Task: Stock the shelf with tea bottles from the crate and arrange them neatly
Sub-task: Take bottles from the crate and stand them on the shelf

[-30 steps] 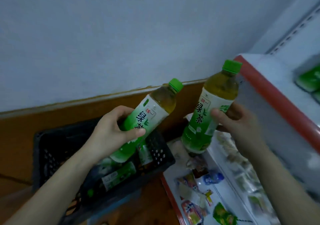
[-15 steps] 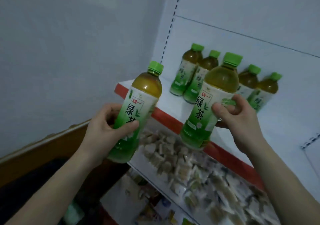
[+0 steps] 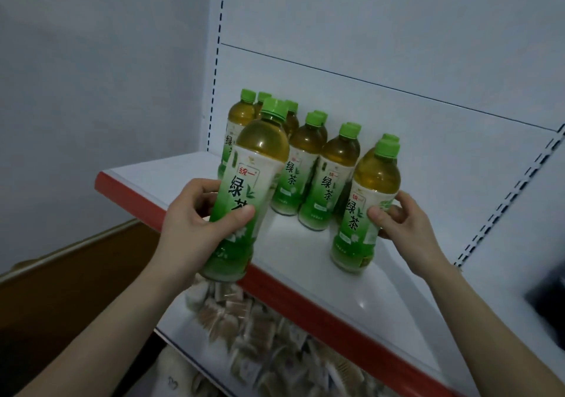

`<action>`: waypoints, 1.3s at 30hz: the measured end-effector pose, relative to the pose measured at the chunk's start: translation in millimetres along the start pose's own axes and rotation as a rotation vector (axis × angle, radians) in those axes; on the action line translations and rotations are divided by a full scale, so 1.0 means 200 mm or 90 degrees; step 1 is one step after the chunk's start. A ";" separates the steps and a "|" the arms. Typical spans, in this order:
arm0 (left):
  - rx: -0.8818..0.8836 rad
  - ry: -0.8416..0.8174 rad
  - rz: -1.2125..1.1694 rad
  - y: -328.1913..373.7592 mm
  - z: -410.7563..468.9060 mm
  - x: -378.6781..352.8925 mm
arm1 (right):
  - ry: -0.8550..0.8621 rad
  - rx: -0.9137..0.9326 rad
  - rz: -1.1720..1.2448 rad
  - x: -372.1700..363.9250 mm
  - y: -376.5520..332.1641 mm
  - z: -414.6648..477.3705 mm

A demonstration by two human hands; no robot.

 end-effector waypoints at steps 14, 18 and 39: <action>-0.001 -0.045 -0.015 -0.04 0.16 -0.20 | 0.074 -0.139 -0.295 0.01 0.16 -0.07; -0.008 -0.046 -0.011 -0.04 0.22 -0.21 | 0.077 -0.101 -0.298 -0.02 0.15 -0.01; -0.039 -0.050 0.016 -0.07 0.24 -0.20 | 0.057 -0.041 -0.393 -0.06 -0.03 0.06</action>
Point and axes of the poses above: each hand's wrist, its own z-axis towards the middle knuckle, its own x-axis out of the back of the hand, y = z × x, the point moved 7 cm from there along z, towards the middle knuckle
